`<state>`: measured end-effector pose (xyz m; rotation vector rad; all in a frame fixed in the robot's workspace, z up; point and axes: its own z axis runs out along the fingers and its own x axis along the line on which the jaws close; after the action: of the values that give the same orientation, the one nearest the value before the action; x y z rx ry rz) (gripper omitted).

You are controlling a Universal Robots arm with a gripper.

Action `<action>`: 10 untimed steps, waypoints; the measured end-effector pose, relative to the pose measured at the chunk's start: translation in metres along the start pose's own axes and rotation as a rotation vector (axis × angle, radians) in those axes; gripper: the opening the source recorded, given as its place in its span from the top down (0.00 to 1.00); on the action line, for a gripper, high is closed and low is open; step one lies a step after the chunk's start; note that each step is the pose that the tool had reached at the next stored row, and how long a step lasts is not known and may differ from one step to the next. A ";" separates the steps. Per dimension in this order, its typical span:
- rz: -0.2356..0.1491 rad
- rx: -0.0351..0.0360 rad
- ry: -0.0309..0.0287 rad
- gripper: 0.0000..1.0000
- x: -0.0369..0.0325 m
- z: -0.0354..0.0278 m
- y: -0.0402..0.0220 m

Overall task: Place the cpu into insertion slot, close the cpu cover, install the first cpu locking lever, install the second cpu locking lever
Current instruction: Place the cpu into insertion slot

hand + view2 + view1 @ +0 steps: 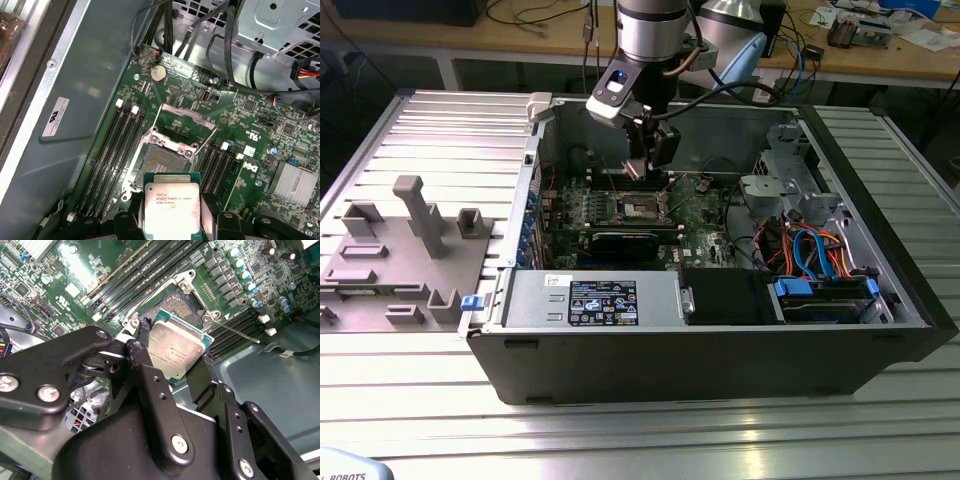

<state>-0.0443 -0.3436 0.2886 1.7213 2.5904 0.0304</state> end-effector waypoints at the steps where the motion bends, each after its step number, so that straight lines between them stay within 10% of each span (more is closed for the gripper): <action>1: 0.000 0.0000 0.0000 0.45 0.0000 0.0000 0.0000; 10: 0.006 0.0001 -0.0003 0.45 0.0000 0.0001 0.0000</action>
<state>-0.0444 -0.3436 0.2885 1.7285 2.5854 0.0301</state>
